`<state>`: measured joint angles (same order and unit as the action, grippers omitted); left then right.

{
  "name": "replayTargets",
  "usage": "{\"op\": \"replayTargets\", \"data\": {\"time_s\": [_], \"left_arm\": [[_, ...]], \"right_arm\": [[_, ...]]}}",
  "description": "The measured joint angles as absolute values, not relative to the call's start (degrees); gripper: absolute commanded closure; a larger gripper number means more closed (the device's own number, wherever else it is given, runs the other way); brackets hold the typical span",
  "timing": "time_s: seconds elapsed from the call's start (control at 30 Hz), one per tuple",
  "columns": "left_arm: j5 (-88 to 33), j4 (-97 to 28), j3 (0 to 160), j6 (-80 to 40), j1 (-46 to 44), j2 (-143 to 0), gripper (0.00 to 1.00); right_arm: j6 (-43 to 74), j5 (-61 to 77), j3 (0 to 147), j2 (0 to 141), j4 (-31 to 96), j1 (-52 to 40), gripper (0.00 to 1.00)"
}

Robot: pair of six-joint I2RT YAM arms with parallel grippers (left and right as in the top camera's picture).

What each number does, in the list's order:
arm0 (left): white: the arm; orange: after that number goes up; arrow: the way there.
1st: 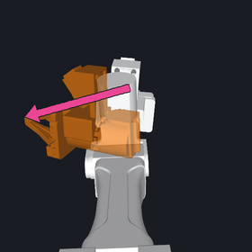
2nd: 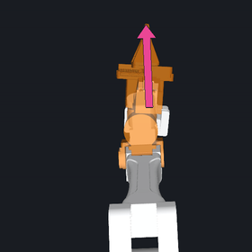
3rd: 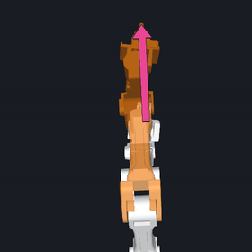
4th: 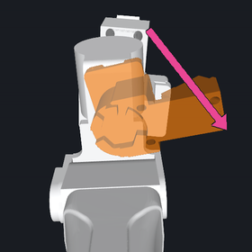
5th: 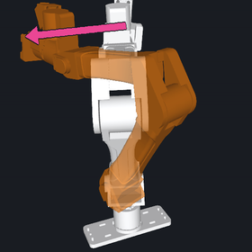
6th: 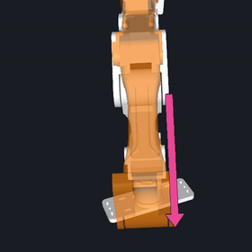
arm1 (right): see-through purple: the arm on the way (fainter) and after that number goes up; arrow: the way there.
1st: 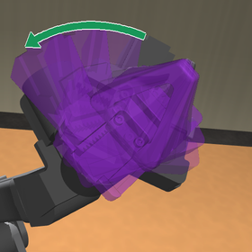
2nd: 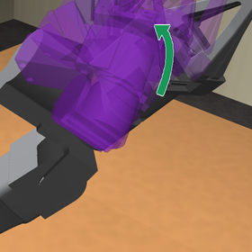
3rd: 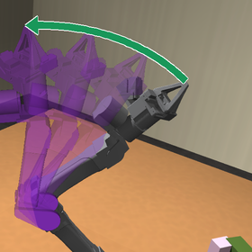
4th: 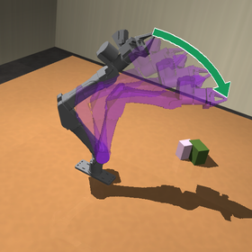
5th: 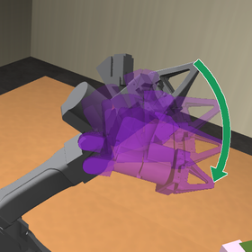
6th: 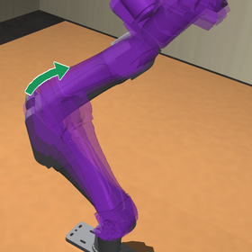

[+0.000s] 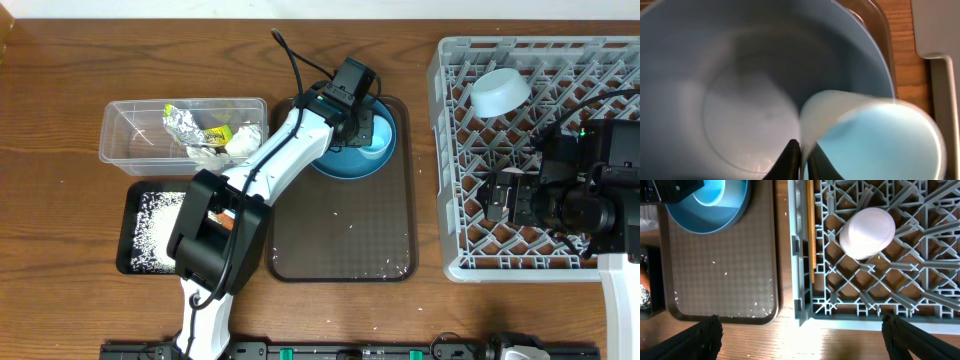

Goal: Sort waste into correct bins and load items into the dishwasher rack
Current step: 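Reach the left gripper to the light-blue cup on the plate and grasp it, then lift the light-blue cup and carry it right to the right gripper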

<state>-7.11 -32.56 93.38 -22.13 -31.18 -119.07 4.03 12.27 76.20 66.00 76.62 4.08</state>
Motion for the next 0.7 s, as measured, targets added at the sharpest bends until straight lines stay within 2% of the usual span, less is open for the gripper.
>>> {"op": "replayTargets", "data": {"time_s": [0.27,0.43,0.5,0.7], "left_arm": [[-7.22,-34.68,93.19,-22.09,-29.76,-118.32,0.94],[-13.45,-39.55,91.94,-22.09,-25.89,-108.64,0.94],[-19.49,-40.97,91.94,-22.11,-23.42,-102.74,0.94],[-45.67,-48.01,92.75,-21.17,-15.68,-89.56,0.94]], "right_arm": [[4.12,12.84,76.2,66.0,75.94,4.08,0.01],[1.56,15.68,76.23,65.98,76.42,4.08,0.01],[-2.7,21.28,76.23,65.93,76.62,4.1,0.01],[-25.34,51.4,76.23,65.06,80.75,4.1,0.01]]}}
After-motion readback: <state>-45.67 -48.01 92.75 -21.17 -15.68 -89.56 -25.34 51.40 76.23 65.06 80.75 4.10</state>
